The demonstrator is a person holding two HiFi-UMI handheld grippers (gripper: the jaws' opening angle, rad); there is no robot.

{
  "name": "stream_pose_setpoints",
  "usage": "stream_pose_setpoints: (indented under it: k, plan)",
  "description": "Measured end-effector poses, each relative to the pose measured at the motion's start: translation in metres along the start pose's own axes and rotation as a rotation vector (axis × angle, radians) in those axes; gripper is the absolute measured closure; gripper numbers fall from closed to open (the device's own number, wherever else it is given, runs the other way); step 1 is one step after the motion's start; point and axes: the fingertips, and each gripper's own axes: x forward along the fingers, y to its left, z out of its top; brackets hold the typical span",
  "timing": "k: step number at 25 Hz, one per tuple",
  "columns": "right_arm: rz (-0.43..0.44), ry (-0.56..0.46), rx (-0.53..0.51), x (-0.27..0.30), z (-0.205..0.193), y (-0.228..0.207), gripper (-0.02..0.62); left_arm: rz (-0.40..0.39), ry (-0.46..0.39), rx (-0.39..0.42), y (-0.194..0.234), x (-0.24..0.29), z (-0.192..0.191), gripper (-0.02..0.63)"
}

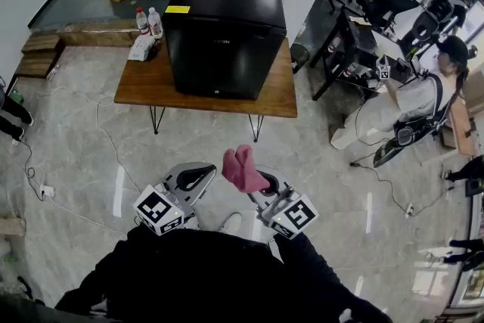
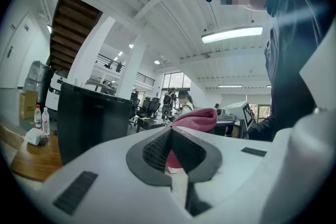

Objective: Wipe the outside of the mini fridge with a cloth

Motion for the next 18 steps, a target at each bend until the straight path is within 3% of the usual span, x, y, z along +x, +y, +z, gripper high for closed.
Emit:
stream_pose_setpoints:
  k: [18]
  plan:
    - [-0.001,-0.018,0.012,-0.015,0.005,-0.020,0.543,0.045,-0.024,0.006,0.000,0.020,0.005,0.600]
